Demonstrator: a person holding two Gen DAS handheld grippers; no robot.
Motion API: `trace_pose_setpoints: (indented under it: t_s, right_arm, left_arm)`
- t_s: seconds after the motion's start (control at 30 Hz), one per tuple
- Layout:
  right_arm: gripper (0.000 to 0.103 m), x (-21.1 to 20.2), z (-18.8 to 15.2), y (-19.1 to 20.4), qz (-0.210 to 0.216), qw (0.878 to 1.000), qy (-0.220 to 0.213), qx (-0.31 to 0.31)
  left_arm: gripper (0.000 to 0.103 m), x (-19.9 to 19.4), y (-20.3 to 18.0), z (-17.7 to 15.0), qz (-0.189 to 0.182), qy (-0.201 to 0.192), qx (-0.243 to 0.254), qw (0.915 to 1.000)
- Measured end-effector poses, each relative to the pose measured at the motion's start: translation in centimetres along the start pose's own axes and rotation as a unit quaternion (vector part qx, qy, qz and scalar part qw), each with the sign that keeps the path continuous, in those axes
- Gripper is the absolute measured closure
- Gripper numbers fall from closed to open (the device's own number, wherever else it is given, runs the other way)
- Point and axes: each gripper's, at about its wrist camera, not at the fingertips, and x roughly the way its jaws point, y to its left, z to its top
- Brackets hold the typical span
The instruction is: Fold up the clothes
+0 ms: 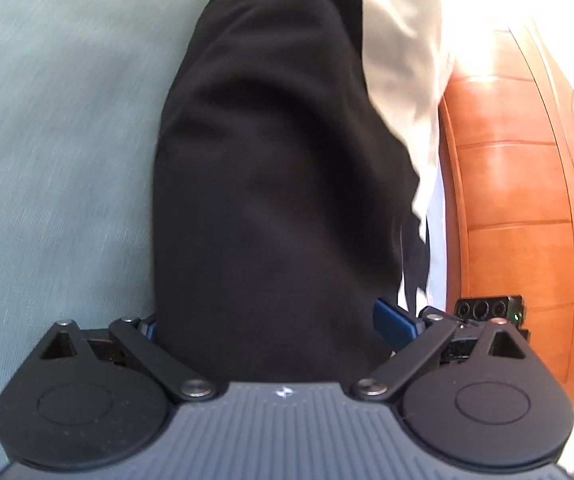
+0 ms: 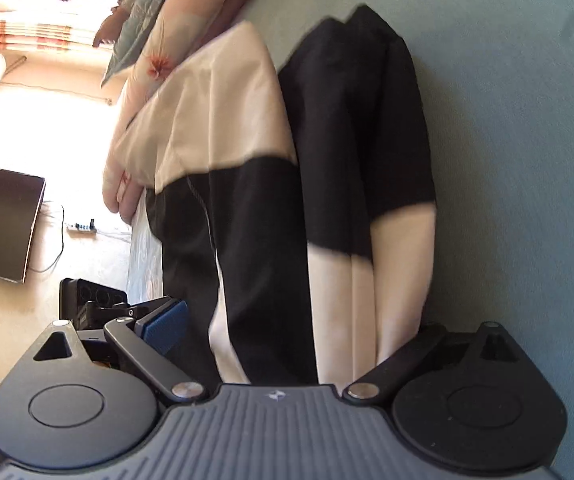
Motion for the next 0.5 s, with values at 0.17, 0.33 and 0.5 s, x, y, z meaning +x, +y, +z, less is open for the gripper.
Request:
trace_pose_setpoints:
  t_s: [0.17, 0.33, 0.5]
  right_arm:
    - [0.033, 0.2, -0.2, 1.5, -0.061, 0.998, 0.002, -0.024]
    - [0.046, 0.6, -0.6, 3.2, -0.127, 0.991, -0.002, -0.052]
    - [0.055, 0.8, -1.6, 5.2, -0.184, 0.979, -0.016, -0.086]
  left_arm:
    - [0.026, -0.2, -1.8, -0.8, 0.055, -0.006, 0.045, 0.9974]
    - [0.038, 0.1, -4.0, -1.3, 0.106, -0.024, 0.060, 0.9923]
    - [0.046, 0.0, -5.8, -2.2, 0.124, -0.041, 0.076, 0.9885]
